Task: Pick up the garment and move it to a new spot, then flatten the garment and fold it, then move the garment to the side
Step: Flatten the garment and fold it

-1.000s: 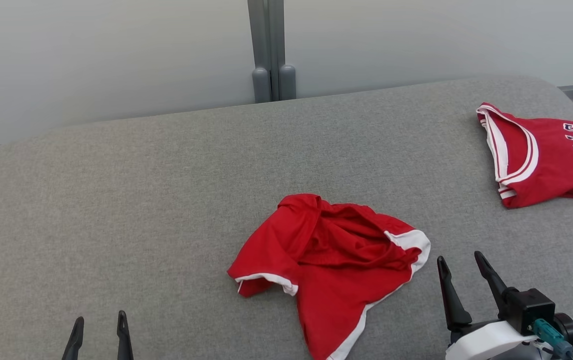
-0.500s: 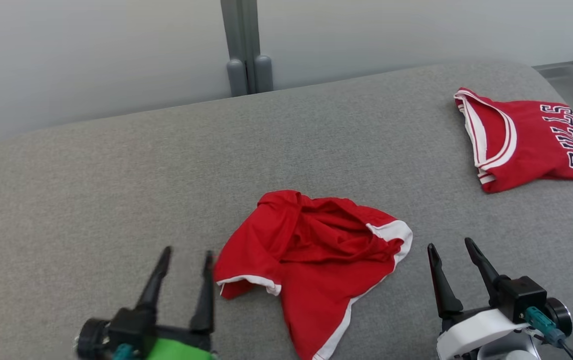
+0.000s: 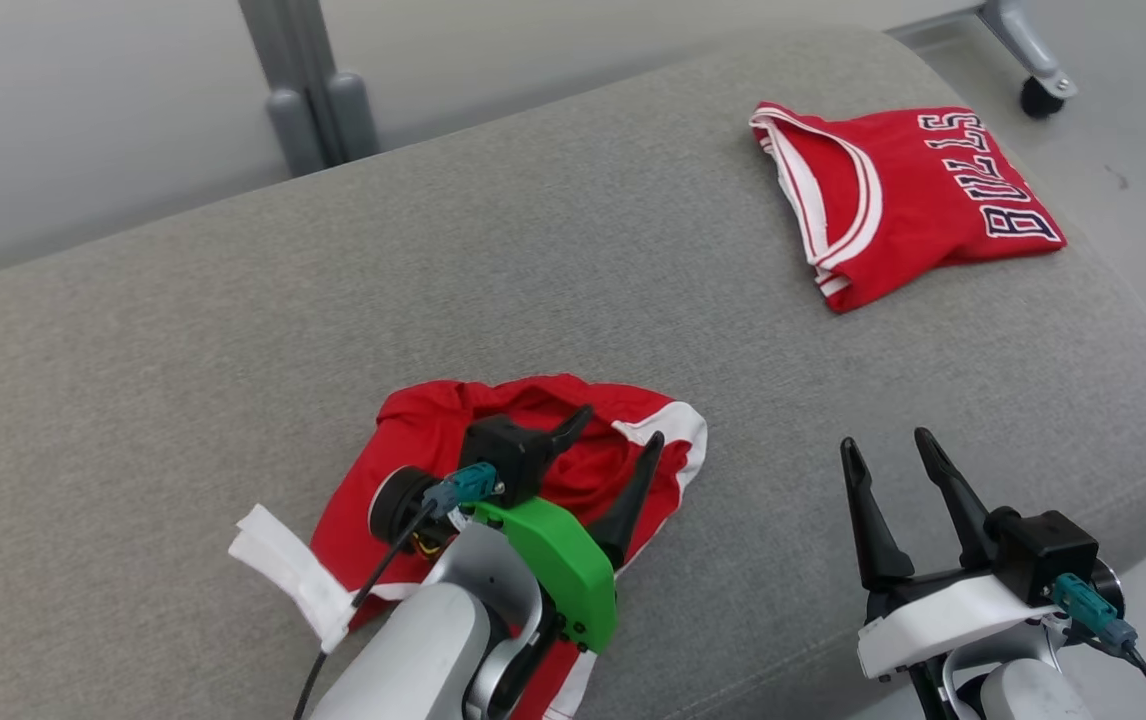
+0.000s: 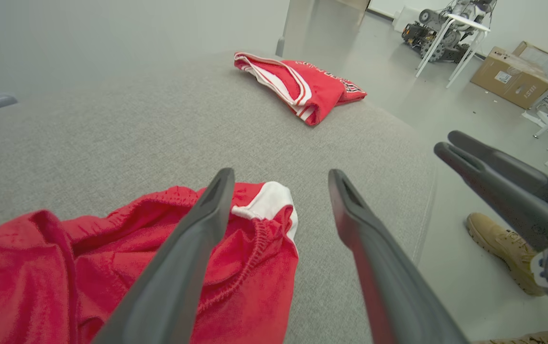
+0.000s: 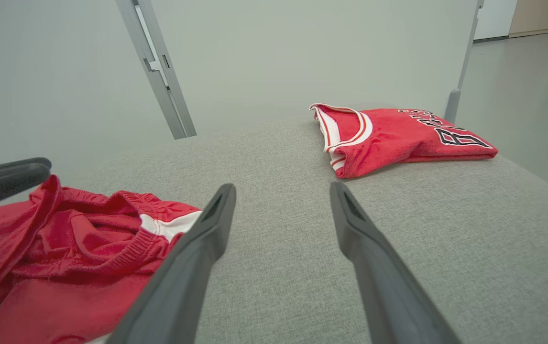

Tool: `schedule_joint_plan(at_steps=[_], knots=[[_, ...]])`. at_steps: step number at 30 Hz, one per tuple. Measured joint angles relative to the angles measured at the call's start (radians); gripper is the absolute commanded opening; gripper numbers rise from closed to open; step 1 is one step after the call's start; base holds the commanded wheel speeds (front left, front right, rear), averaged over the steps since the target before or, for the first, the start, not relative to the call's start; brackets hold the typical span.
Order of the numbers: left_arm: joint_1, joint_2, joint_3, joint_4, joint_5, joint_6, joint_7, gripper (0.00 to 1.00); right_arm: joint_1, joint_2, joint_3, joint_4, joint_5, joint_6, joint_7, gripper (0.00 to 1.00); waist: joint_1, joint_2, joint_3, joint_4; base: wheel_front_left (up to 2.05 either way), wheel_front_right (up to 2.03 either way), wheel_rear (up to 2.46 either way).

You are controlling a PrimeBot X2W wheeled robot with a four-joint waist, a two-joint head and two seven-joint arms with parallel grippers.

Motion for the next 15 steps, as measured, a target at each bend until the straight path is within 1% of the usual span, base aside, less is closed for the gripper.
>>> schedule_joint_plan(at_steps=[2,5,8,11,14,15], knots=[[-0.032,-0.001,-0.015,0.050,-0.043,0.050,0.063,1.00,0.000,-0.001,0.002,0.000,0.012,0.000,0.000,1.00,0.0000,0.0000,0.014,-0.034,0.00,0.00,0.00],[-0.065,-0.001,-0.033,0.117,-0.060,0.105,0.134,1.00,0.001,-0.001,0.003,0.000,0.024,0.000,0.000,1.00,0.0000,0.0000,0.031,-0.079,0.00,0.00,0.00],[-0.086,0.000,-0.034,0.161,-0.069,0.144,0.155,1.00,0.004,-0.001,-0.001,0.000,0.035,0.000,0.000,1.00,0.0000,0.0000,0.047,-0.119,0.00,0.00,0.00],[-0.102,0.000,-0.031,0.186,-0.062,0.152,0.142,1.00,0.006,-0.001,-0.002,0.000,0.039,0.000,0.000,1.00,0.0000,0.0000,0.060,-0.147,0.00,0.00,0.00],[-0.108,0.000,-0.027,0.204,-0.082,0.153,0.130,1.00,0.006,-0.001,-0.005,0.001,0.040,0.000,0.000,1.00,0.0000,0.0000,0.072,-0.166,0.00,0.00,0.00],[-0.112,0.000,-0.020,0.211,-0.091,0.163,0.123,1.00,0.006,-0.001,-0.005,0.002,0.039,0.000,0.000,1.00,0.0000,0.0000,0.074,-0.169,0.00,0.00,0.00]])
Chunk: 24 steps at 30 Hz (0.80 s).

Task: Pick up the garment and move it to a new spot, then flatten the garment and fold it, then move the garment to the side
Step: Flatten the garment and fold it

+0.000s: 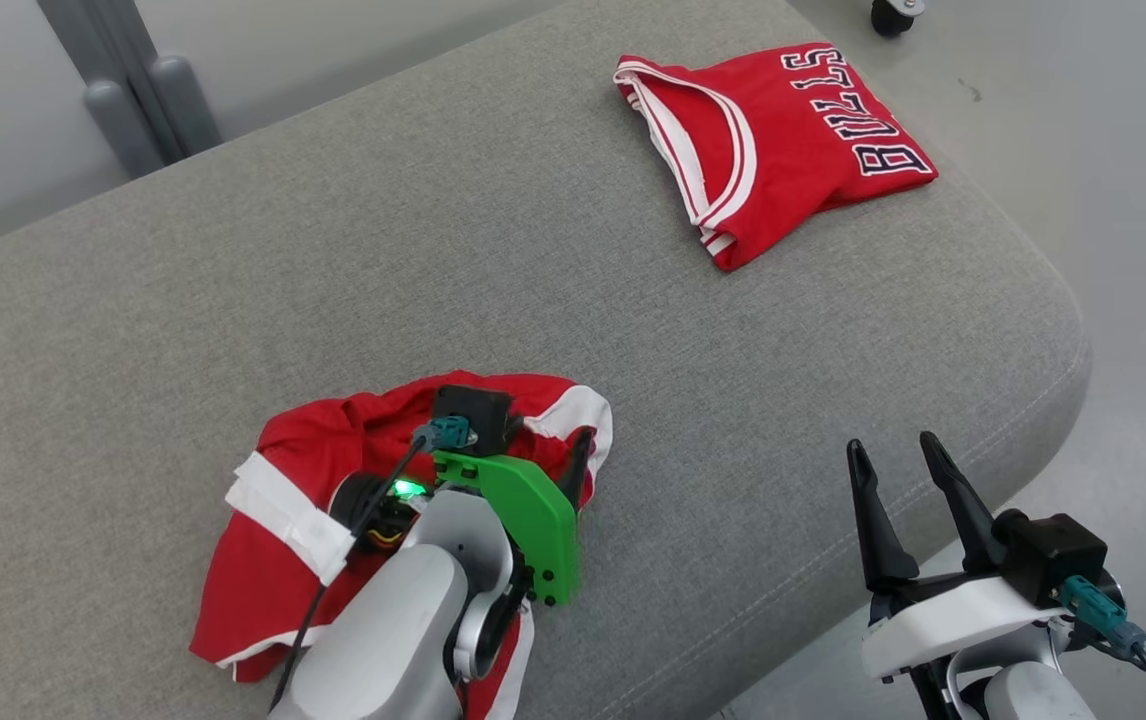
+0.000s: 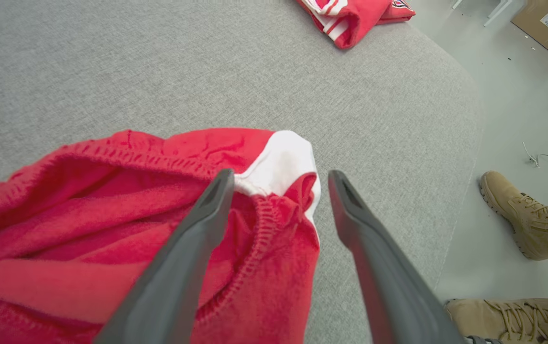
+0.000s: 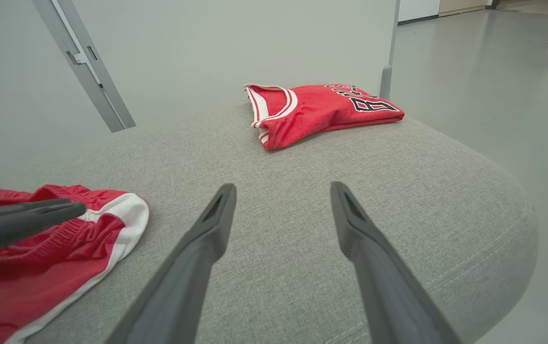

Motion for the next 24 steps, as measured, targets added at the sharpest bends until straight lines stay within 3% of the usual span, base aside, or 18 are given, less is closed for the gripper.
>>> schedule_joint_plan(at_steps=[1,3,6,9,14,15,18,24], knots=[[-0.005,0.000,0.003,0.009,-0.002,0.005,-0.004,1.00,0.000,0.000,0.000,0.000,0.000,0.000,0.000,1.00,0.0000,0.0000,0.001,-0.002,0.00,0.00,0.00],[-0.018,0.001,0.007,0.041,-0.002,0.016,-0.012,0.87,-0.004,0.000,0.002,0.000,0.000,0.000,0.000,1.00,0.0000,0.0000,0.000,-0.003,0.00,0.00,0.00],[-0.024,0.001,0.003,0.078,0.004,0.020,-0.021,0.88,-0.011,0.000,0.005,0.001,-0.002,0.000,0.000,1.00,0.0000,0.0000,-0.003,-0.005,0.00,0.00,0.00],[-0.024,0.001,0.001,0.104,-0.013,0.017,-0.018,0.72,-0.012,0.000,0.002,0.001,-0.005,0.000,0.000,1.00,0.0000,0.0000,-0.006,-0.003,0.00,0.00,0.00],[-0.024,0.001,-0.012,0.130,-0.025,0.015,-0.029,0.68,-0.012,0.000,0.005,0.003,-0.007,0.000,0.000,1.00,0.0000,0.0000,-0.006,-0.008,0.00,0.00,0.00],[-0.024,0.001,-0.015,0.131,-0.031,0.013,-0.029,0.62,-0.012,0.000,0.005,0.003,-0.007,0.000,0.000,1.00,0.0000,0.0000,-0.006,-0.009,0.00,0.00,0.00],[-0.029,0.001,-0.028,0.138,-0.041,0.005,-0.030,0.00,-0.012,0.000,0.007,0.003,-0.007,0.000,0.000,1.00,0.0000,0.0000,-0.003,-0.013,0.00,0.00,0.00],[-0.053,0.001,-0.030,0.133,-0.076,-0.021,-0.054,0.00,-0.011,0.000,0.006,0.004,-0.001,0.000,0.000,1.00,0.0000,0.0000,-0.002,-0.024,0.00,0.00,0.00]])
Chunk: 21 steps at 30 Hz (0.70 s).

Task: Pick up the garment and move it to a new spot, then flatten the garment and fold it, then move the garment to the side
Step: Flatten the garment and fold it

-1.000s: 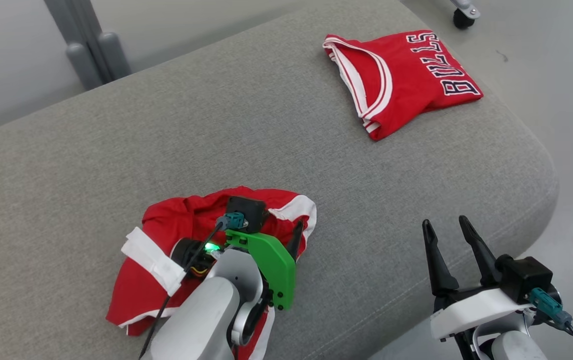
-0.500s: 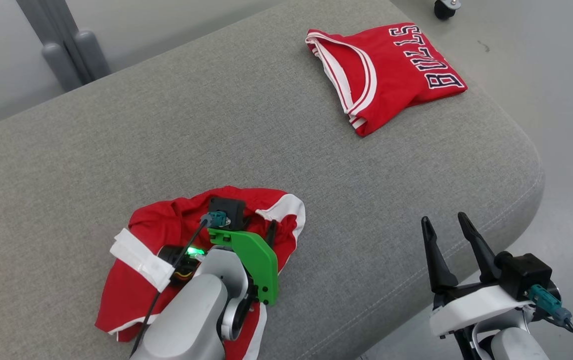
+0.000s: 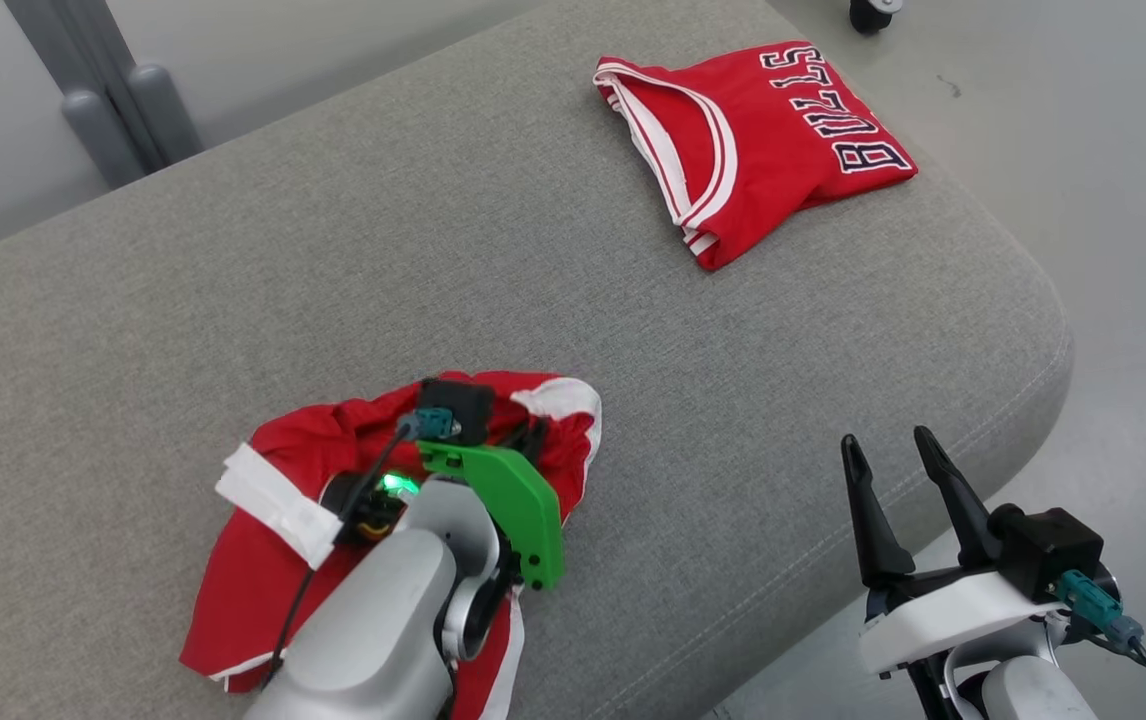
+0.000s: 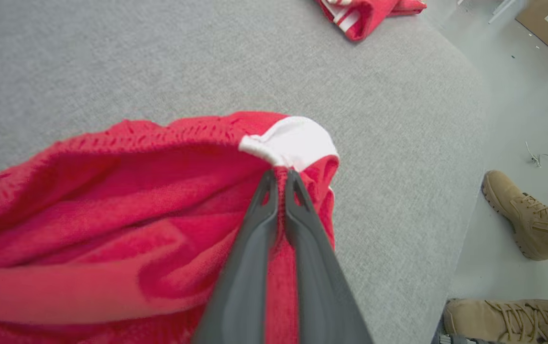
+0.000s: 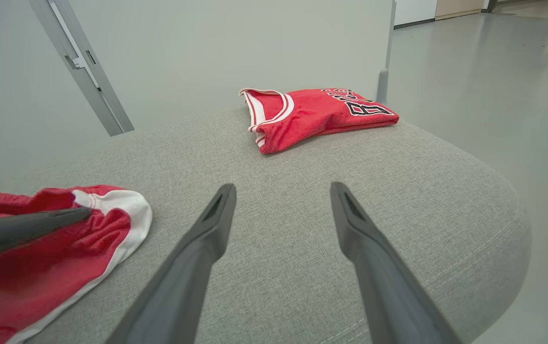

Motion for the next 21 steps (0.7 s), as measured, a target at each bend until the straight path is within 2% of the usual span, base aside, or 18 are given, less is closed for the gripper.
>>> schedule_joint_plan(at_steps=[4,10,21], knots=[[-0.082,0.007,0.039,-0.059,-0.011,-0.012,-0.030,0.00,0.004,0.000,-0.013,0.001,0.000,0.000,0.000,1.00,0.0000,0.0000,-0.003,0.008,0.00,0.00,0.00],[-0.206,0.072,0.111,-0.187,-0.033,-0.039,-0.036,0.00,0.007,0.000,-0.015,0.008,0.000,0.000,0.000,1.00,0.0000,0.0000,-0.020,0.022,0.00,0.00,0.00],[-0.289,0.132,0.172,-0.405,-0.108,-0.111,-0.016,0.00,0.018,0.000,-0.026,0.011,-0.019,0.000,0.000,1.00,0.0000,0.0000,-0.051,0.060,0.00,0.00,0.00]])
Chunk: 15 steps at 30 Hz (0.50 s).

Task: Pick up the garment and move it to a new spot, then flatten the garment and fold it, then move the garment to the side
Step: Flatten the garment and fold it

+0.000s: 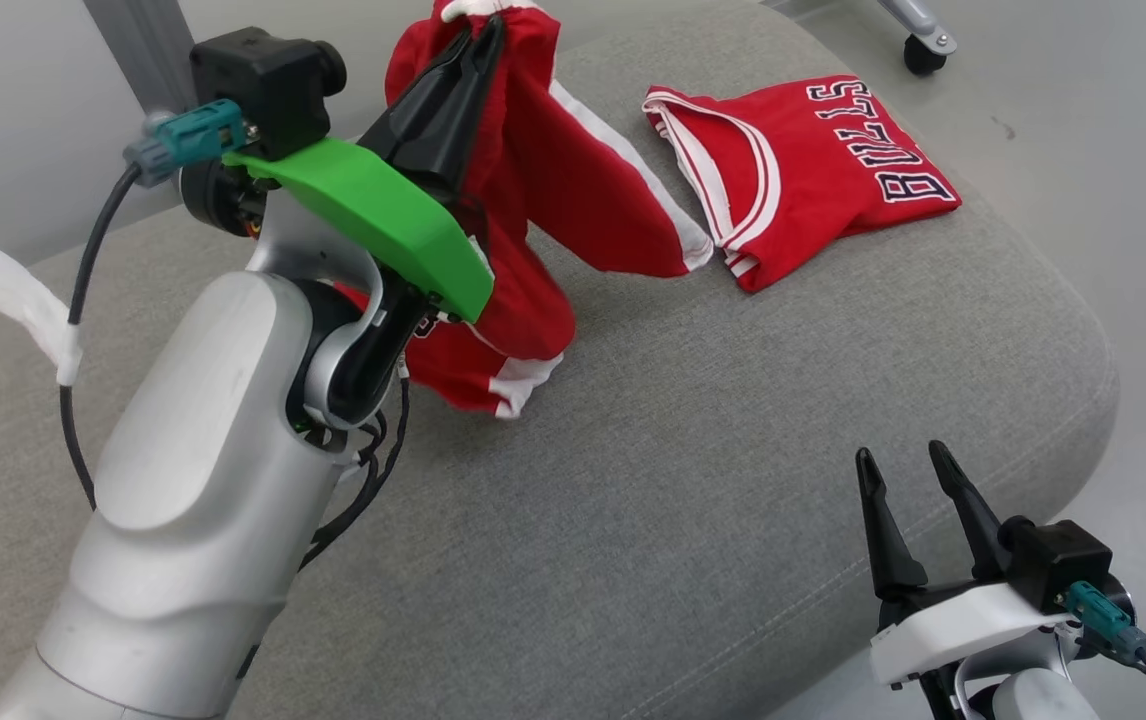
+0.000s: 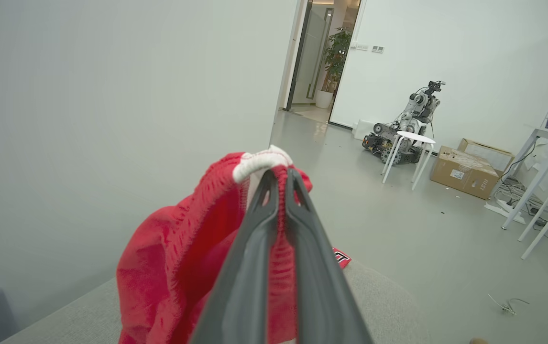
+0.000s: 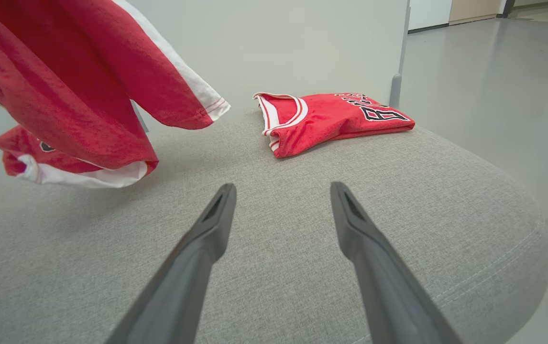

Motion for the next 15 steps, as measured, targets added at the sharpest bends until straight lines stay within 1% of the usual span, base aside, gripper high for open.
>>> schedule_joint_plan(at_steps=[2,4,7,10,13,15], knots=[[0.021,0.011,-0.001,-0.048,-0.018,-0.014,0.010,0.00,0.003,0.000,-0.007,-0.001,-0.007,0.000,0.000,1.00,0.0000,0.0000,-0.005,0.010,0.00,0.00,0.00],[0.075,0.029,-0.011,-0.089,-0.041,-0.028,0.021,0.00,0.007,0.000,-0.012,0.000,-0.011,0.000,0.000,1.00,0.0000,0.0000,-0.010,0.021,0.00,0.00,0.00],[0.200,0.067,-0.046,-0.153,-0.069,-0.050,0.028,0.00,0.019,0.000,-0.020,0.000,-0.017,0.000,0.000,1.00,0.0000,0.0000,-0.015,0.042,0.00,0.00,0.00],[0.355,0.127,-0.090,-0.212,-0.075,-0.063,0.014,0.00,0.024,0.000,-0.028,0.001,-0.025,0.000,0.000,1.00,0.0000,0.0000,-0.020,0.070,0.00,0.00,0.00],[0.509,0.162,-0.121,-0.240,-0.108,-0.069,-0.010,0.00,0.037,0.000,-0.037,0.006,-0.035,0.000,0.000,1.00,0.0000,0.0000,-0.024,0.100,0.00,0.00,0.00],[0.593,0.196,-0.139,-0.240,-0.107,-0.074,-0.033,0.00,0.041,0.000,-0.040,0.009,-0.042,0.000,0.000,1.00,0.0000,0.0000,-0.027,0.121,0.00,0.00,0.00]])
